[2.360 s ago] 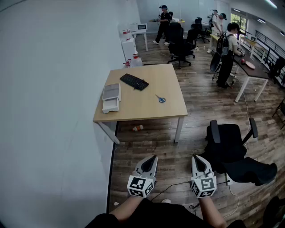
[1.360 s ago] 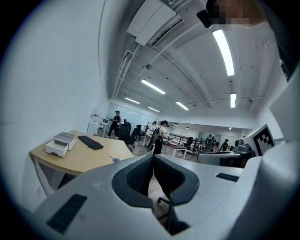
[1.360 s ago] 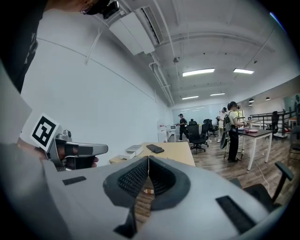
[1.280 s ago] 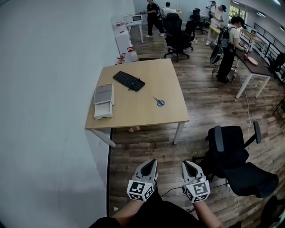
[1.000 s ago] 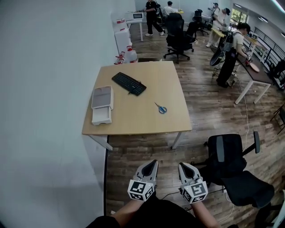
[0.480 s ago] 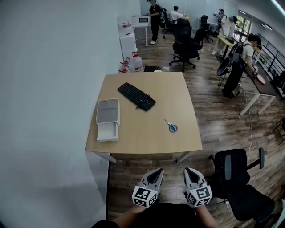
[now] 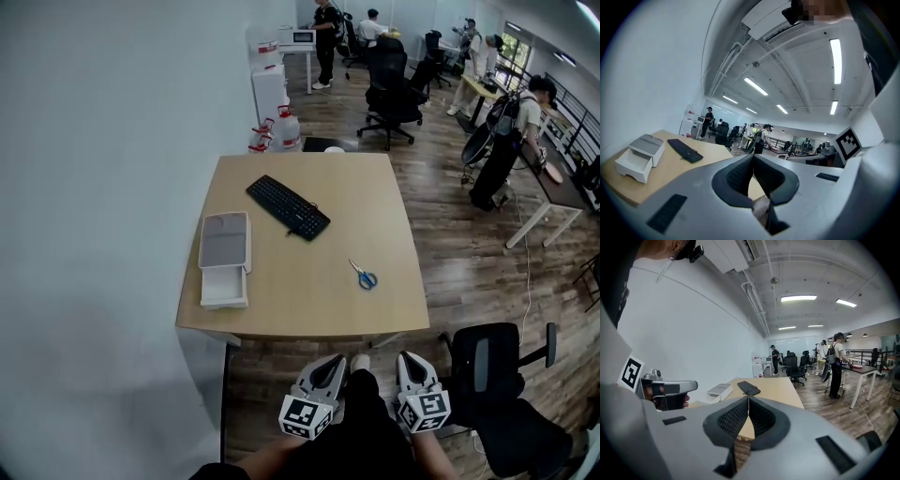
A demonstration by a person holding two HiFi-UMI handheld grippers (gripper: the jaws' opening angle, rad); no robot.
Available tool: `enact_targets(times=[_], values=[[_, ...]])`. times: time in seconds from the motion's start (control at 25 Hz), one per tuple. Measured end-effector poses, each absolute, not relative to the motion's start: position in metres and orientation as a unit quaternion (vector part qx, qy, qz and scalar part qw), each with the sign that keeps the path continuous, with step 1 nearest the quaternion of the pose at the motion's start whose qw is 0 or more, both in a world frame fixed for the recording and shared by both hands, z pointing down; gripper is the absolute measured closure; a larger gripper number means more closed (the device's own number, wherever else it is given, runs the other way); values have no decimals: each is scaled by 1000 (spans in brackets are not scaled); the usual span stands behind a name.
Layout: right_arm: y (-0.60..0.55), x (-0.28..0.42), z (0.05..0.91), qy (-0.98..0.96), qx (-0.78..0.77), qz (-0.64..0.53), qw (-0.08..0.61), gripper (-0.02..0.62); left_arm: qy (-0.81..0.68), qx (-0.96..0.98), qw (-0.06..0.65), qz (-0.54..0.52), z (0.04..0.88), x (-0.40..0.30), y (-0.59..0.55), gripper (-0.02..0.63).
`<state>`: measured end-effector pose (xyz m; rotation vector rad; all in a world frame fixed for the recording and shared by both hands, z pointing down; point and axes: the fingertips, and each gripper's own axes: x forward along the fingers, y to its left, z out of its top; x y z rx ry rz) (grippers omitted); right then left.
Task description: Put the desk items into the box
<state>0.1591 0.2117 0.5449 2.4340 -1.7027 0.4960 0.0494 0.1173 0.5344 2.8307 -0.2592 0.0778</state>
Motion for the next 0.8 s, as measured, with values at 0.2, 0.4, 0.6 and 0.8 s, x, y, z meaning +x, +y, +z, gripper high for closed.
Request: enact_targets(times=[0.2,0.4,0.6,0.8], values=[[184,185,566,-568,801,178,71,534,-116,982,149,26,540,58,90,591],[155,223,596,-577,785,211,82,534,-162,977,134,32,543,77,50,591],[113,258,617,-594,768,224,86,534,-178,973,127,67,550,112,10,591],[79,295,639,-607,750,245,92,532,-173,971,138,92,559,163,-16,591]])
